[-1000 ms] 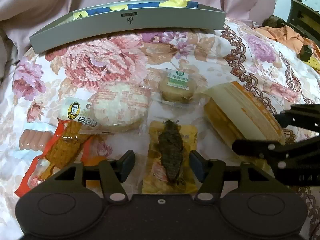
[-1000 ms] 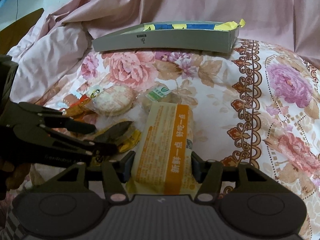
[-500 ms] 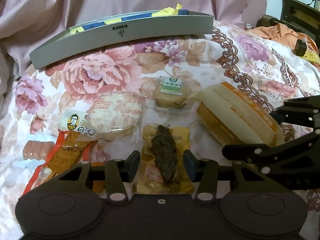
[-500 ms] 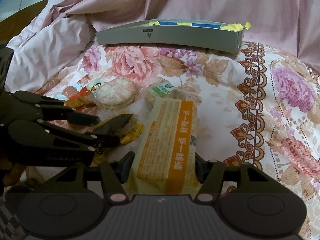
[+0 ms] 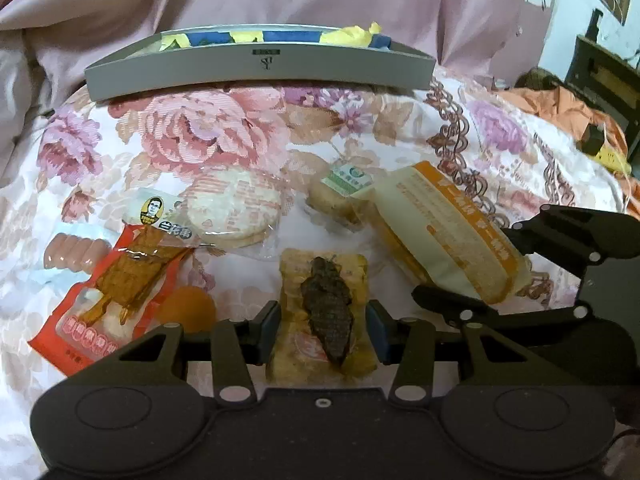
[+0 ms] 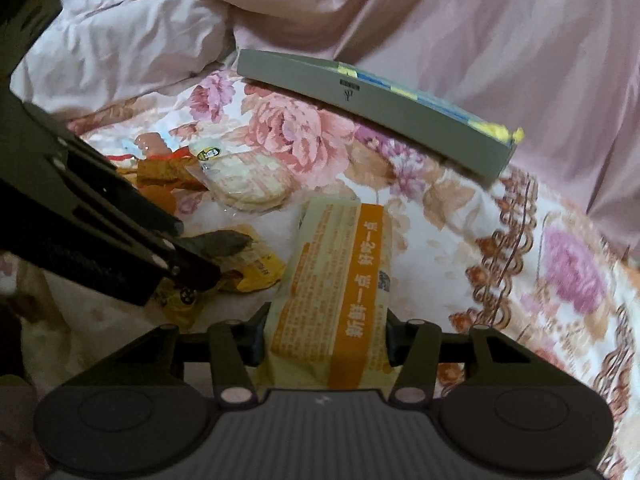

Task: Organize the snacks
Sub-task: 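Carry the jerky pack and bread bag over the grey tray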

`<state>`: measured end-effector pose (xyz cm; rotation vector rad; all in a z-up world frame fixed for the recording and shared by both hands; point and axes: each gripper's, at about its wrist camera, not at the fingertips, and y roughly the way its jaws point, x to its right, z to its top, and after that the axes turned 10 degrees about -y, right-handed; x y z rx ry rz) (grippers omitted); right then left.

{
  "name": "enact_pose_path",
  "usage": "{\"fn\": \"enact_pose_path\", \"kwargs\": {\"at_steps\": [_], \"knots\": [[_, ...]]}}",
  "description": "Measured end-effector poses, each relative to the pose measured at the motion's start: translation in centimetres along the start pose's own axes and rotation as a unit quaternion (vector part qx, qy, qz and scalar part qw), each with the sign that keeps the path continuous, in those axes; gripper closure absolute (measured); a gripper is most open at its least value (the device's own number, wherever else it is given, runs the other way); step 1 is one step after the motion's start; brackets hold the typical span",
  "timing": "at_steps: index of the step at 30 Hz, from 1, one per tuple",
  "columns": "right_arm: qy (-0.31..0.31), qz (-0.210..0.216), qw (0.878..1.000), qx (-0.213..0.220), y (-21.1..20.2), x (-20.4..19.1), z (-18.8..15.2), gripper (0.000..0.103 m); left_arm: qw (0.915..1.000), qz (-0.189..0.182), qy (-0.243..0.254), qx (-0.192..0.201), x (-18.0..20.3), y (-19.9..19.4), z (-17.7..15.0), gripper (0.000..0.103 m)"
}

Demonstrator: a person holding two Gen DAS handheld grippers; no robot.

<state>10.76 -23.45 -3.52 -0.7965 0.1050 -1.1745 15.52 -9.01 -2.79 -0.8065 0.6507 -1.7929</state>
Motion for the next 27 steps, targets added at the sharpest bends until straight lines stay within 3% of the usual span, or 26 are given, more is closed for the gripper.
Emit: {"fn": "enact_pose_path", "kwargs": {"at_steps": [8,14,27], "knots": [[-0.059,-0.043,0.997,0.022,-0.6,-1.1,0.1,0.048,0.9992,-0.018,-0.036,0.008,-0.4,-1.8,-0.1,0.055],[-0.064,-0.045,0.996,0.033,-0.8,-1.2,0.2,0.048,0.9955,-0.04,-0.085,0.012,-1.7,-2.8,-0.3,0.055],[-0.038,-0.077,0.992,0.088,-1.8,0.3,0.9,0.047,0.9906,-0.037,-0.088,0.097,-1.4,-4.6,2.5,0.055]]}}
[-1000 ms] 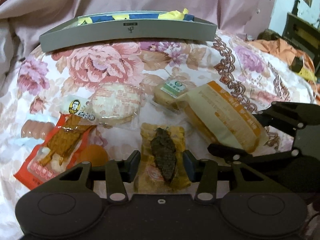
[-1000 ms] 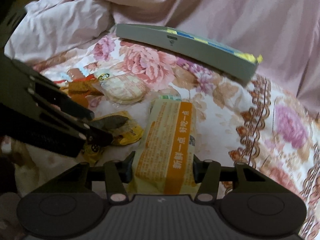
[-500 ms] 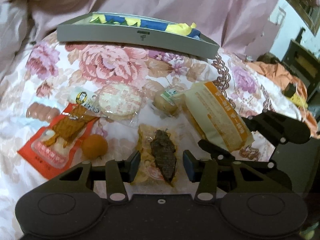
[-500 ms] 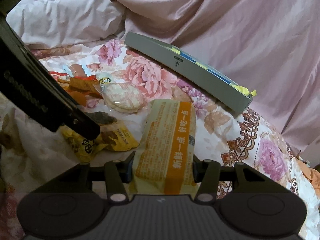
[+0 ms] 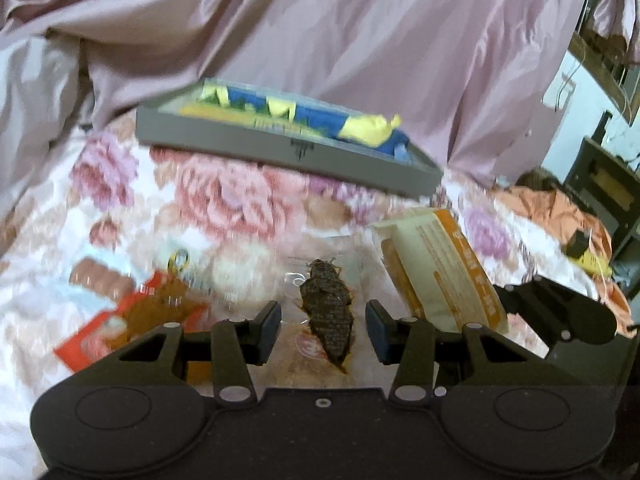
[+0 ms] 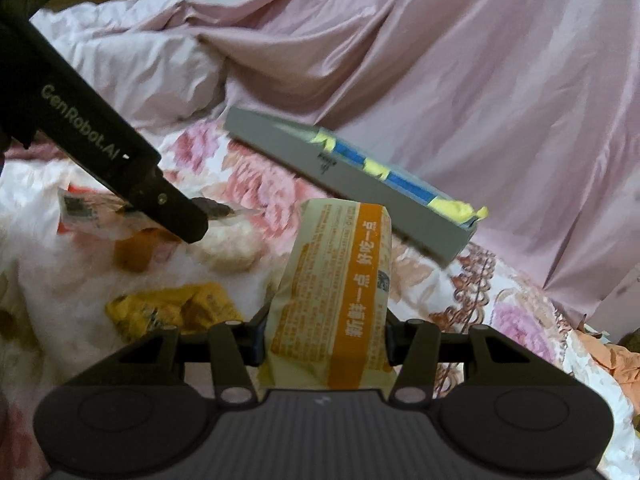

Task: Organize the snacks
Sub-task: 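Carry the jerky pack and bread bag over the grey tray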

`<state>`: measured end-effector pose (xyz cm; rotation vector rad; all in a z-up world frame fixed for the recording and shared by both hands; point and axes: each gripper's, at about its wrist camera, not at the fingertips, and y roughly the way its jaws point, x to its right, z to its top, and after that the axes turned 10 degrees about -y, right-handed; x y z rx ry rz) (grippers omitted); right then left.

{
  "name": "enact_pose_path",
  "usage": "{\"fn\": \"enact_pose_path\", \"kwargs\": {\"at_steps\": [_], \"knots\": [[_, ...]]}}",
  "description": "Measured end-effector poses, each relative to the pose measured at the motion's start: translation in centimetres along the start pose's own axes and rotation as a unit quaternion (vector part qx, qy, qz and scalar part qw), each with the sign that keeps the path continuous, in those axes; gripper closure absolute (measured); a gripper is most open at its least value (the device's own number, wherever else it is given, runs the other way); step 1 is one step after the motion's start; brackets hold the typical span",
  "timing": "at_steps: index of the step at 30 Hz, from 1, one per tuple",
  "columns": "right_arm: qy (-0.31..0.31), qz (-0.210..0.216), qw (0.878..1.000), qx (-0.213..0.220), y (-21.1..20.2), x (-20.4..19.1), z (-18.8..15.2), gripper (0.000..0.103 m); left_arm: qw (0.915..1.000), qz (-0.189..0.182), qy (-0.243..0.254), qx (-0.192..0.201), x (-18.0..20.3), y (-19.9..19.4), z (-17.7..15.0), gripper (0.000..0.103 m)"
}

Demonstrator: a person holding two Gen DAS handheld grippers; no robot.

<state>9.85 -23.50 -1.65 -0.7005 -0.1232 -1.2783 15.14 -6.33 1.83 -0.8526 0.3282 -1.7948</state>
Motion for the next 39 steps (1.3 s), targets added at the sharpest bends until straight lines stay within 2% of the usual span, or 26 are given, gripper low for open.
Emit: {"fn": "enact_pose_path", "kwargs": {"at_steps": [6,10,20,25,29,34,39], "knots": [[0.056,-0.015,0.998,0.029,0.5,3.3,1.6,0.047,0.9992,-0.007,-0.006,0.04,0.8,0.9,3.4,0.055],[0.072,-0.033,0.995,0.053,1.5,5.9,3.4,0.047,0.9973,-0.007,-0.007,0.073,1.1,1.9,6.5,0.055],[0.116,-0.042,0.989,0.083,7.9,11.6,8.3,0.047,0.9904,0.004,0.004,0.138,2.8,6.2,13.6,0.055],[0.123,-0.042,0.988,0.078,11.4,13.5,9.3,0.047,0.9894,0.005,-0.006,0.145,2.9,9.1,15.7,0.055],[0.154,-0.036,0.985,0.068,14.0,14.6,9.2,0.047,0.9892,0.01,-0.016,0.146,2.5,11.3,16.7,0.055],[0.181,-0.026,0.982,0.05,16.7,14.9,8.6,0.047,0.9897,0.021,-0.018,0.141,1.9,13.4,16.8,0.055],[0.175,-0.017,0.984,0.037,18.4,14.2,8.5,0.047,0.9908,0.028,-0.021,0.131,1.2,15.1,16.4,0.055]]}}
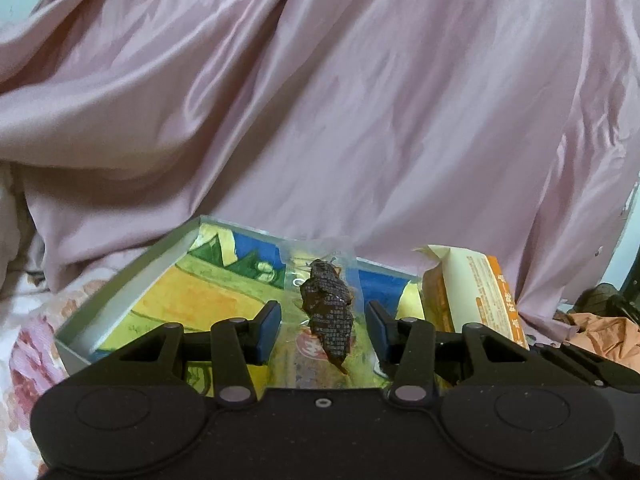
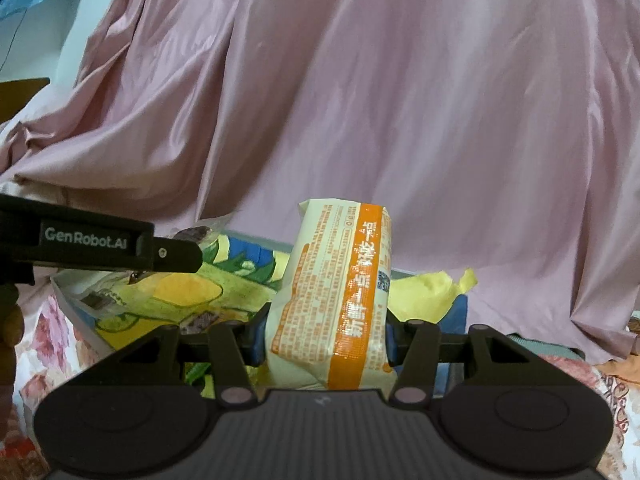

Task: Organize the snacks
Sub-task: 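Carry the jerky pack and bread bag over the grey tray, then open both grippers to drop the packs into the tray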

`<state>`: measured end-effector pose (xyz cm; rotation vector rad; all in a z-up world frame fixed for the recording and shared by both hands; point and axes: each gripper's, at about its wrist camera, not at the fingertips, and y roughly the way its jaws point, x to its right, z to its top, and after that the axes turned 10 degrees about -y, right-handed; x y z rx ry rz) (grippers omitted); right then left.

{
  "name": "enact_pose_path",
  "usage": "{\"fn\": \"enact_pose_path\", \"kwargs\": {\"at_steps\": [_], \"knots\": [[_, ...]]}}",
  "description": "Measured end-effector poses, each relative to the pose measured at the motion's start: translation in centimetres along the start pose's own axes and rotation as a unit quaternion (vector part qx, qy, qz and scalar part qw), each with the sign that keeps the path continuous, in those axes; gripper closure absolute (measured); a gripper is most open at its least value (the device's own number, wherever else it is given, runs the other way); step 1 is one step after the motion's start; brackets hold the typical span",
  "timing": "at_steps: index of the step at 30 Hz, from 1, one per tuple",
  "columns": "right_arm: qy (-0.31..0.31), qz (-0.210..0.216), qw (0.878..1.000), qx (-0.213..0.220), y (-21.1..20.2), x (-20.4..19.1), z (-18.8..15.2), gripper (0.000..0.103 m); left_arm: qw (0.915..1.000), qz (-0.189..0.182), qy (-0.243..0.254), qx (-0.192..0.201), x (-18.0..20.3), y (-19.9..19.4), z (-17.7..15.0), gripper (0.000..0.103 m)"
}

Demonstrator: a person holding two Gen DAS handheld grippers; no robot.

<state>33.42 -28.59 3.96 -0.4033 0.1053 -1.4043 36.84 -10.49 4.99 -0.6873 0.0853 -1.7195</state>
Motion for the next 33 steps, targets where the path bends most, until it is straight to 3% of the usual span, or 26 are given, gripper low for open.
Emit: {"fn": "enact_pose_path", "kwargs": {"at_steps": [22,25,27,29,33], "knots": [[-0.005,0.016,1.0,-0.017,0.3,-1.1,-1.3,0.043,0.9991,0.031,-0.008,-0.029,-1.4,2.0,-1.5,0.055],[-0.003,0.011,1.0,-0.013,-0.1,-1.0,-1.3,0.035,0.9991,0.032,-0.011,-0.024,-1.6,1.8,-1.5,0.047],[-0.003,0.005,1.0,-0.007,-0.5,-1.0,-1.3,0.03,0.999,0.037,-0.016,-0.019,-1.6,1.3,-1.3,0.035],[0.002,-0.001,1.0,0.001,-1.2,-0.9,-1.2,0.022,0.9989,0.037,-0.026,-0.012,-1.8,0.7,-1.0,0.032],[0.009,-0.003,1.0,0.021,-3.1,-0.7,-1.0,0.016,0.9984,0.043,-0.036,0.004,-2.2,-1.2,-0.7,0.018]]}}
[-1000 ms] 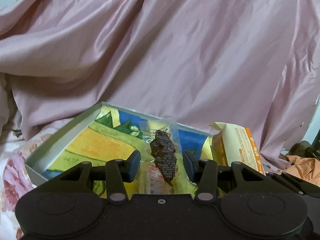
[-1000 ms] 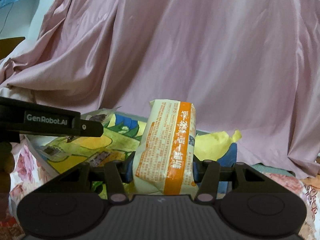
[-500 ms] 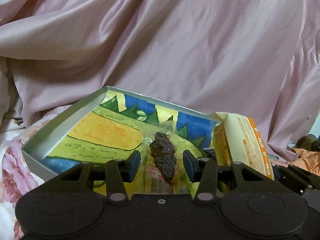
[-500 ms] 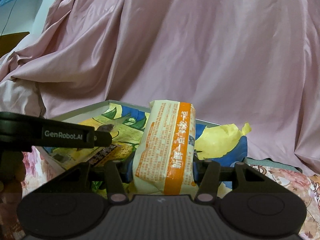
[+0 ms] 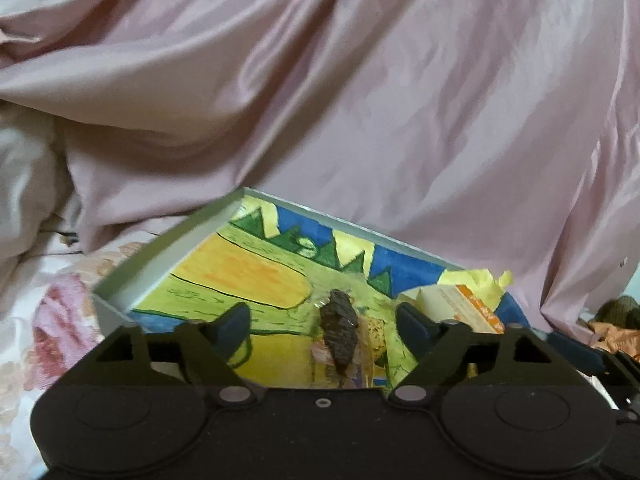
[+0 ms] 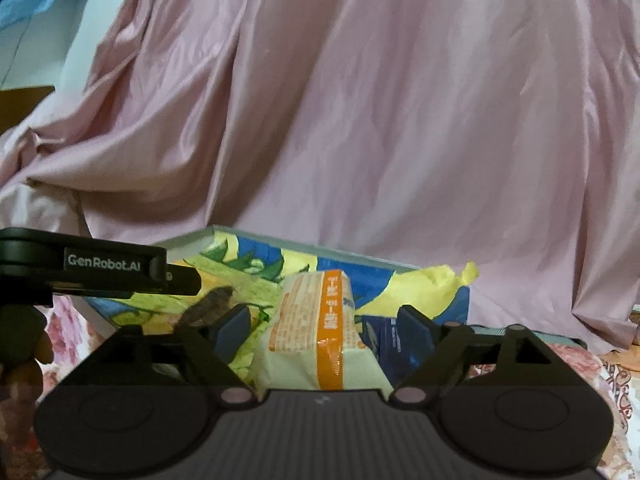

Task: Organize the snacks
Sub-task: 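Open both grippers to drop the packs into the tray, then move both grippers back over the remaining snacks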

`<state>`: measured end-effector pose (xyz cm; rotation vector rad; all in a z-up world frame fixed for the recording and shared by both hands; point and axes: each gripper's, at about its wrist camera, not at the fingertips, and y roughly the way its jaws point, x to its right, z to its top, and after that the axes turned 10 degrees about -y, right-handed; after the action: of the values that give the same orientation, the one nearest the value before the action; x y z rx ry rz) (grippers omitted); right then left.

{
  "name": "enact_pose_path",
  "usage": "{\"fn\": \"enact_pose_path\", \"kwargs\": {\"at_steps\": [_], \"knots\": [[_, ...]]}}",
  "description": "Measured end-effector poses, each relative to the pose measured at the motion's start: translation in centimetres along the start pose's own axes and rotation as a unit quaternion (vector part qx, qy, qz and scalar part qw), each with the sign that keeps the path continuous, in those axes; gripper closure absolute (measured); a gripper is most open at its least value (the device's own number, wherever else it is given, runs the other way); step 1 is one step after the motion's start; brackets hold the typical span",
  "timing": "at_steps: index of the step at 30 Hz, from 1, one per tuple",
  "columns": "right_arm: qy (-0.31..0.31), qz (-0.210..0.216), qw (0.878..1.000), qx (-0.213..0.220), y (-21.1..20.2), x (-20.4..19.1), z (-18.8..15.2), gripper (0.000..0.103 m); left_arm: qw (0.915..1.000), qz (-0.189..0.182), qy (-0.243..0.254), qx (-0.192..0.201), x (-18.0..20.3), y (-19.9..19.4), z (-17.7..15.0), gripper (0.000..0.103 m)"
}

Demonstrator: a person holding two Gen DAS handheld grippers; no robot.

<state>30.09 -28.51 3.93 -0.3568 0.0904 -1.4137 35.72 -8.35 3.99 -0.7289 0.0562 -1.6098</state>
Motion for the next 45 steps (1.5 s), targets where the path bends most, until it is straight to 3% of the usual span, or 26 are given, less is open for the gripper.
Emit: {"fn": "enact_pose_path", "kwargs": {"at_steps": [3,8,28,37,45], "knots": [[0.006,-0.007,1.0,0.018,-1.7,0.1,0.3,0.009,0.9999,-0.004,-0.007,0.011,-0.3,-1.7,0.2,0.008],[0.018,-0.014,0.999,0.043,-4.7,0.0,1.0,0.003,0.9993,-0.002,0.003,0.037,-0.7,-5.2,0.5,0.001],[0.071,-0.025,0.994,0.078,-15.8,-2.6,0.1,0.0,0.9963,0.023,0.021,0.081,-4.3,-17.5,-1.7,0.001],[0.068,-0.026,0.996,0.058,-19.1,-5.2,-2.1,0.0,0.996,0.035,0.023,0.079,-6.8,-21.3,-4.0,0.001],[0.074,-0.011,0.997,0.014,-20.5,-7.9,-4.8,0.0,0.9966,0.047,0.03,0.06,-9.2,-24.1,-6.7,0.001]]}}
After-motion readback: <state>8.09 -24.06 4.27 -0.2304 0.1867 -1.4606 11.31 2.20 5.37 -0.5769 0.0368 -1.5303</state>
